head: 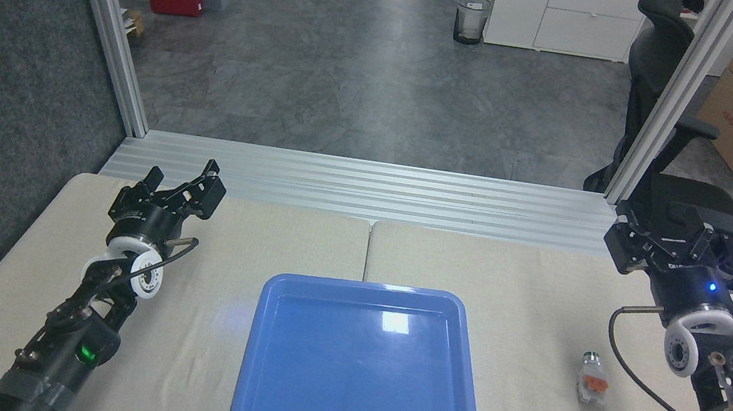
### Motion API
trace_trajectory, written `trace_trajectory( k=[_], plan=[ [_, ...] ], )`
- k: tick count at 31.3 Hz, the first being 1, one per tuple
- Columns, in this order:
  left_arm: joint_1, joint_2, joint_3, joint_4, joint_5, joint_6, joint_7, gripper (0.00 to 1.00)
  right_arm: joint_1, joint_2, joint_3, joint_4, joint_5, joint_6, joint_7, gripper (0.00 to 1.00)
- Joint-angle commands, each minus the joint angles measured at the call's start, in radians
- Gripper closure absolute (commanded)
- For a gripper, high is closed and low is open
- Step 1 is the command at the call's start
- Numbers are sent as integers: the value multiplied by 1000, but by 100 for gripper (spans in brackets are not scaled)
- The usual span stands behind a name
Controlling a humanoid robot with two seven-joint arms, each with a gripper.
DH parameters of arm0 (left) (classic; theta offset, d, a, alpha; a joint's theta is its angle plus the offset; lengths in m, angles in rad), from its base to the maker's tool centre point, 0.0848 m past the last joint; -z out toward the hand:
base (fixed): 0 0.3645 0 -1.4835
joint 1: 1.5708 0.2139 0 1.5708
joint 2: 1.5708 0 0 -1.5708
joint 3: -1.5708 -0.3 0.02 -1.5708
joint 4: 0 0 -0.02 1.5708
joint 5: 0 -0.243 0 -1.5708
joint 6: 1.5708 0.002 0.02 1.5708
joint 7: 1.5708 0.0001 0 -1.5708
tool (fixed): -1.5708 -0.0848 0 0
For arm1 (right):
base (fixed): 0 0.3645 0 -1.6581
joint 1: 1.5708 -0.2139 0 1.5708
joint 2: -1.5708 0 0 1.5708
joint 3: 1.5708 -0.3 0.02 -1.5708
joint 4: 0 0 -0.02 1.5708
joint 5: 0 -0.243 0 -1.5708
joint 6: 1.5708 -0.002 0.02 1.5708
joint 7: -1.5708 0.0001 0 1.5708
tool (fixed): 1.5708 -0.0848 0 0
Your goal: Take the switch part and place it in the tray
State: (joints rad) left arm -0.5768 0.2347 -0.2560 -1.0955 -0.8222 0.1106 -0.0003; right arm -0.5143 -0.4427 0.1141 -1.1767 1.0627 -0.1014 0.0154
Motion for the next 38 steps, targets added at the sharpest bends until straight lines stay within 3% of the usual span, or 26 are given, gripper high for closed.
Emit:
trace_trajectory(
  k=[1, 38],
  plan=[
    [0, 0, 0, 0, -6, 3, 0, 0, -7, 4, -5, 9, 0, 0, 0, 1],
    [0, 0, 0, 0, 0, 0, 0, 0, -29, -10, 7, 9, 13, -72, 11, 2]
  ],
)
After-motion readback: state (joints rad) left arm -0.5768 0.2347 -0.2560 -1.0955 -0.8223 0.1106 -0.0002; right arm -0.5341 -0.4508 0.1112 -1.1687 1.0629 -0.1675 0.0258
